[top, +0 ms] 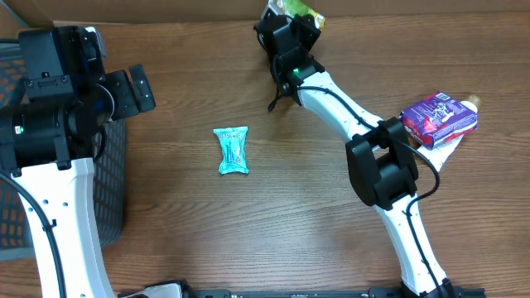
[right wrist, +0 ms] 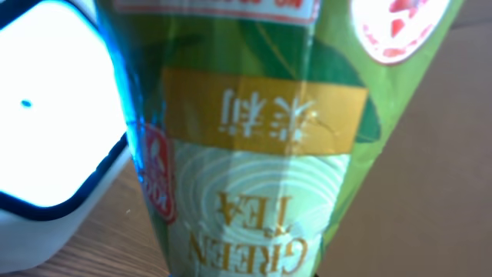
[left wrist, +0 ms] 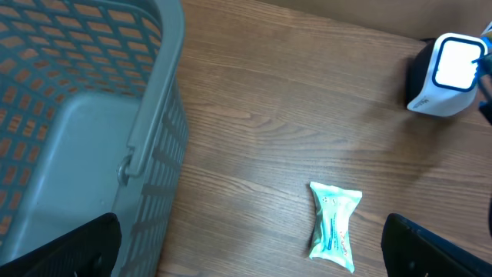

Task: Scan the item barcode
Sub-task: 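Hold the green tea packet's barcode against the scanner face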

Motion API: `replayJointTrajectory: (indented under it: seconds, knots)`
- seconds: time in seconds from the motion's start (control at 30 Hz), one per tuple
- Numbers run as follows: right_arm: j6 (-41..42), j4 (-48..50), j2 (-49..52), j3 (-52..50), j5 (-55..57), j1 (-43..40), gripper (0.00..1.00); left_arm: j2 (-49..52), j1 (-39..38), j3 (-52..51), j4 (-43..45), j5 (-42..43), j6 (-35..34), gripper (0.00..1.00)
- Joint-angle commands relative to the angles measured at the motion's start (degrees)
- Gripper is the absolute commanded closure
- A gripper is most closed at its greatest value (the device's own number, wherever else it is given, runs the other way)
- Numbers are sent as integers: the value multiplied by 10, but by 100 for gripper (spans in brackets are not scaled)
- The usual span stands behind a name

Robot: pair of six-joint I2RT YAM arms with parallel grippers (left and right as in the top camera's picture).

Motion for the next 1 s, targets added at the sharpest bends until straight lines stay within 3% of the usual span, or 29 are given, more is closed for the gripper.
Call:
replayJointTrajectory:
  seconds: [0.0,0.33,0.97]
  knots:
    - [-38,29,5,12,4,-21,96,1,2,1,1,3,11,1]
    - [-47,44,20,12,-43,-32,96,1,2,1,1,3,11,0]
    - [-47,48,20,12,-27,-13,96,1,2,1,1,3,11,1]
